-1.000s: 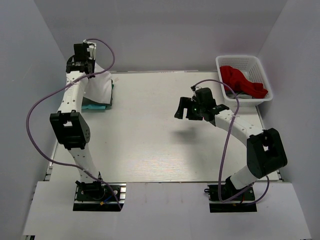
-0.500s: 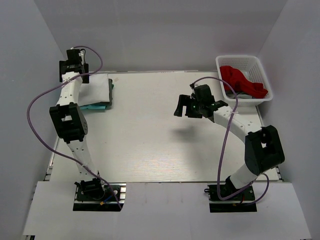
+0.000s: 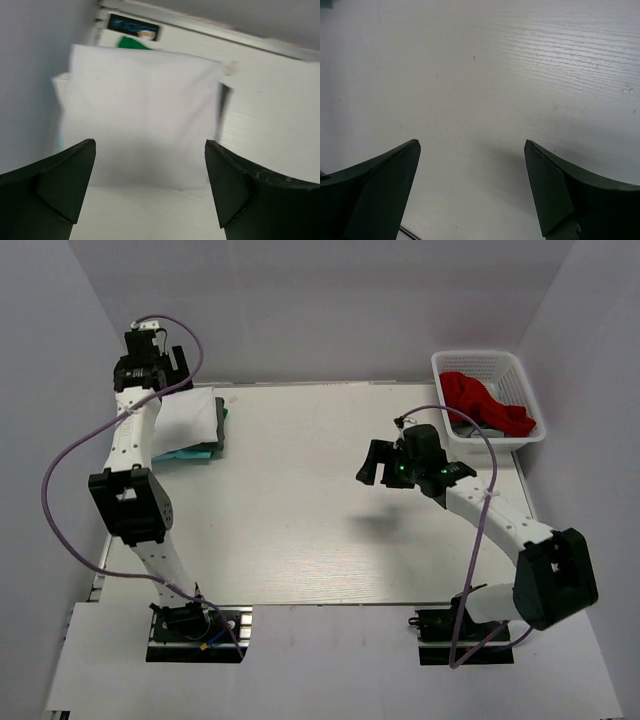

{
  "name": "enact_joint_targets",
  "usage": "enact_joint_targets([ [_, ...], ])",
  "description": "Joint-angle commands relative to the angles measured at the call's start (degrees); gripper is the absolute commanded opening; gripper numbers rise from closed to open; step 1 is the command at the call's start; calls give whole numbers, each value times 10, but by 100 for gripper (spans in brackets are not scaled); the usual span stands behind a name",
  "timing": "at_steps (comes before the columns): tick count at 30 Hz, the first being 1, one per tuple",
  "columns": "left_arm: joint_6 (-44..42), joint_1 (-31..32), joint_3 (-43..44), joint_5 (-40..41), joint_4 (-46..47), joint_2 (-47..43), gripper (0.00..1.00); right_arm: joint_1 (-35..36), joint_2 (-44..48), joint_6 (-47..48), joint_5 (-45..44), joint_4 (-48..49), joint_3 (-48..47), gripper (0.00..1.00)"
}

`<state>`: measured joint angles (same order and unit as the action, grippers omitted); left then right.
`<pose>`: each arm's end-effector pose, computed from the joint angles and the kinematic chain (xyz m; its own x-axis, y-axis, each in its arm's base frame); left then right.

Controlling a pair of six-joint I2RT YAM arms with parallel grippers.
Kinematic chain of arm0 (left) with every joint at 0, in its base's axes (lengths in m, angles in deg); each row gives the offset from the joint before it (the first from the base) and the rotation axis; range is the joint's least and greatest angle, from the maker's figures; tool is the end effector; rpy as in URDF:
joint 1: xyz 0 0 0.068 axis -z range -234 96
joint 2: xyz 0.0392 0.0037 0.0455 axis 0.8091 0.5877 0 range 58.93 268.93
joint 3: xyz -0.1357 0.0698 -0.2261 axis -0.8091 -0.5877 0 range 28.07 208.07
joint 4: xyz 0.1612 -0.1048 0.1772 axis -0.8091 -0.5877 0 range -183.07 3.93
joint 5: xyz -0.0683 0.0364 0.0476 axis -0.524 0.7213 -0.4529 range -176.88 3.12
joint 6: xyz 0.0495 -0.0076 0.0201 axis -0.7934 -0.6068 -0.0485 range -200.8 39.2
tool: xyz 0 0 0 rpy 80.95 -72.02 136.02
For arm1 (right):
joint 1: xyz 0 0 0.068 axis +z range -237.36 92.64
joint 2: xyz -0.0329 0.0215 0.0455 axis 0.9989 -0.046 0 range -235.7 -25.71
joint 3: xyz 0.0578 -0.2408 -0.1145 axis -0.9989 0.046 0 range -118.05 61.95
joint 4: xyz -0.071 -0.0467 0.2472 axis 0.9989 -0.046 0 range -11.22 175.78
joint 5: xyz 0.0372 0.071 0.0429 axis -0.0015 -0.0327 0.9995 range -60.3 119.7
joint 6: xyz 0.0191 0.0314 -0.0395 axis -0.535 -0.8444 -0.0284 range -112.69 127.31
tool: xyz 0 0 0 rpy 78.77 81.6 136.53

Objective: Fold and stack the t-shirts
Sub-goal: Put the neatly folded tshirt into the corner of the board with the left arm

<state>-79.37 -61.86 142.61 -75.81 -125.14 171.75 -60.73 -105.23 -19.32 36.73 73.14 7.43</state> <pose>0.4469 0.0686 0.3580 -0.5937 -0.1067 -0.7976 -0.3003 0.9489 0.0966 0.2715 0.1410 0.2571 -0.7262 0.1335 -0.6744 -0.2303 0.8770 0.4217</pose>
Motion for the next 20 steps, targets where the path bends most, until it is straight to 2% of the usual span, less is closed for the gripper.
enact_joint_targets([
  [1, 110, 41, -121, -186, 45, -122, 100, -2, 66, -11, -7, 34, 42, 90],
  [2, 151, 52, -174, -197, 112, -187, 100, -2, 76, -17, -13, 33, 59, 90],
  [3, 172, 64, -279, -208, 136, -222, 100, -1, 111, -18, -14, 25, 68, 90],
  [4, 189, 74, -340, -247, 166, -259, 100, 1, 124, -18, -14, 21, 90, 90],
  [5, 225, 96, -405, -261, 249, -301, 100, 0, 135, -18, -14, 5, 100, 90],
  [6, 240, 107, -534, -274, 294, -385, 100, 1, 178, -18, -17, 6, 107, 90],
  [8, 267, 136, -640, -312, 372, -455, 100, 1, 207, -14, -17, 5, 157, 90],
  [9, 286, 144, -706, -321, 381, -483, 100, 1, 237, -13, -19, 4, 170, 90],
  [11, 286, 156, -743, -337, 381, -535, 100, -2, 288, -18, -37, 10, 218, 90],
  [15, 270, 173, -751, -329, 287, -568, 100, 0, 334, -31, -21, 25, 264, 90],
  [20, 285, 173, -783, -336, 312, -610, 100, 1, 379, -44, -3, 60, 304, 90],
])
